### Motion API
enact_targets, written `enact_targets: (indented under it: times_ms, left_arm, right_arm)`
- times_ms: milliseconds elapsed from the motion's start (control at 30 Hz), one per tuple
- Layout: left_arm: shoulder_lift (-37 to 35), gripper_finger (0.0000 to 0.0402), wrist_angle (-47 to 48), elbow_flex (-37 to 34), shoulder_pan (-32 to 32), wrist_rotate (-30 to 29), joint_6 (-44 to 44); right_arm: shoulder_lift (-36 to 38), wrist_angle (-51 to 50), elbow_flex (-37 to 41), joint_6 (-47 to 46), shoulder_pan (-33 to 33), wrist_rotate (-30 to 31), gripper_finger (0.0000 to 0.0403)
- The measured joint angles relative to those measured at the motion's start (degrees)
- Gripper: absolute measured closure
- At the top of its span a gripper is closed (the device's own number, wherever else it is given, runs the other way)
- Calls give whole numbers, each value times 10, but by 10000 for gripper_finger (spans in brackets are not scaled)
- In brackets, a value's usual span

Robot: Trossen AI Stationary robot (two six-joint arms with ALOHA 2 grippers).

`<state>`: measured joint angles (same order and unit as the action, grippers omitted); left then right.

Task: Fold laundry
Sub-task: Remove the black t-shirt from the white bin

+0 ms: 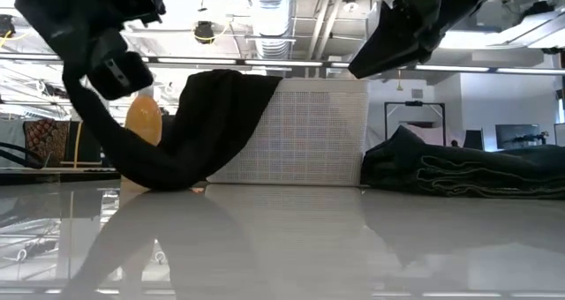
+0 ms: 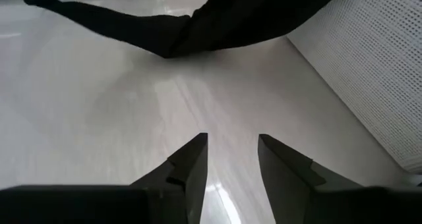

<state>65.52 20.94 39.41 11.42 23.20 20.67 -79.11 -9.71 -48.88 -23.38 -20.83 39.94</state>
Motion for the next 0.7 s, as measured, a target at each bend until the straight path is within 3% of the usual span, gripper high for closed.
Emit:
enact_targets:
  times_ms: [267, 367, 533, 700]
  left_arm:
    - [0, 309, -1, 1, 0, -58, -9]
    - [0, 278, 1, 1, -4, -105, -10]
    - [0, 243, 1, 2, -17, -256, -70]
    - [0, 235, -50, 2, -23, -478, -115]
  right_arm:
    - [0, -8, 0, 1, 0, -1, 229]
    - [-6, -6, 5, 1, 0, -1, 229]
    - [-36, -6, 7, 1, 2, -1, 229]
    - [-73, -4, 7, 12, 15, -1, 229]
